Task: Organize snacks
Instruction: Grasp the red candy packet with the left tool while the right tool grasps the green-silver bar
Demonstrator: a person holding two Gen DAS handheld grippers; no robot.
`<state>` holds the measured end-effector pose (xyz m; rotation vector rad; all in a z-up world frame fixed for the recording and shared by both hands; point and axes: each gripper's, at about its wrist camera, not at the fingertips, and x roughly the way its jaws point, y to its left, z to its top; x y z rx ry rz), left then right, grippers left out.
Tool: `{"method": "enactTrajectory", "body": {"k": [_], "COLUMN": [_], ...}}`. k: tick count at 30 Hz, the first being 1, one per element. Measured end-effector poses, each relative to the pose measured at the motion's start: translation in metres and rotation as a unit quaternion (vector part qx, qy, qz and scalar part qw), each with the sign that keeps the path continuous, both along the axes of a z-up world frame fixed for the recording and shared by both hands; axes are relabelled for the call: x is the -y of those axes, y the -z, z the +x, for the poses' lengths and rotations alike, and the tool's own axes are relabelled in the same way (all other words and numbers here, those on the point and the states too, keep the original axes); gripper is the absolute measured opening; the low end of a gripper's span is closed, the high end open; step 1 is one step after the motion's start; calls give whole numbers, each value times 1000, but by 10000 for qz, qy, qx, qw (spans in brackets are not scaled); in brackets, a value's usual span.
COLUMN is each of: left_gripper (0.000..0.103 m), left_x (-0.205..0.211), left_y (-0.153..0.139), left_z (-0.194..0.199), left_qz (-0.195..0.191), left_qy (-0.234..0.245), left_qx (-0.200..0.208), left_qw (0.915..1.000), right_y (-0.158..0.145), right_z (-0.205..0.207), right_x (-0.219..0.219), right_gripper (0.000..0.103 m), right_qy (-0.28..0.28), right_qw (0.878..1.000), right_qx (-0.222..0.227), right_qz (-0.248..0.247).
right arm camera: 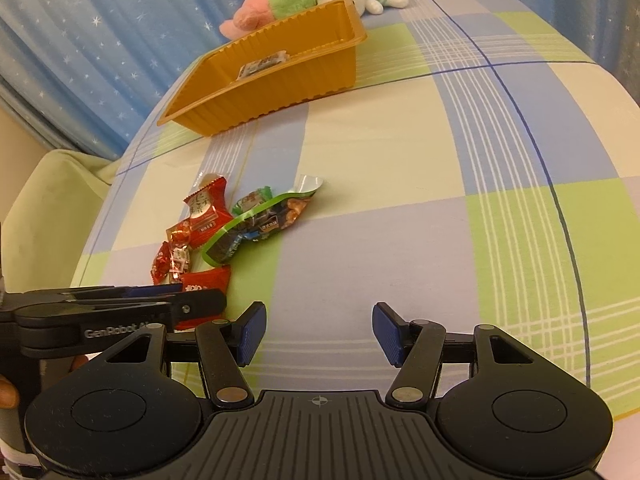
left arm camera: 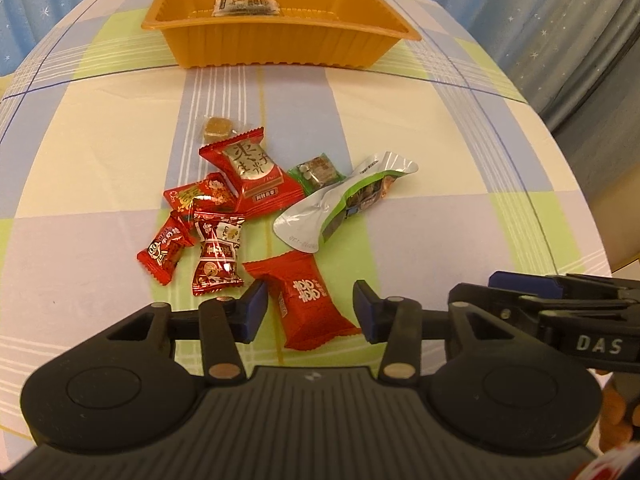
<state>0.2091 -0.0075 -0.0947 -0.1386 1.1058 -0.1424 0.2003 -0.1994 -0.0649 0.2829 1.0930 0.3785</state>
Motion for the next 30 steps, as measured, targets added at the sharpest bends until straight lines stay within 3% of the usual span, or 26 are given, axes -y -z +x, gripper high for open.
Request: {"method": "enactTrajectory", "body": {"k": [5,10,24,30], "left_gripper": [27,22,22,22], "left_x": [2,1,-39,-65], "left_y": [4,2,-27,-33], "left_z": [0,-5,-22,-24], "left_qz": [72,108,160,185], "left_qy": [46,155,-175,-485], "left_qx": [-6,45,421,484], "left_qw": [10000,9998,9988,9975], "right_y": [0,-1,-8,-2], "right_z": [1,5,34,49], "right_x": [2,1,-36,-51], "right_gripper": [59,59,59,59], "right_qy": [5,-11,-237,34], "right_qw": [10000,10000,9990,9991], "right_qx": [-2,13,196,104], "right_qz": [23,64,325,411]}}
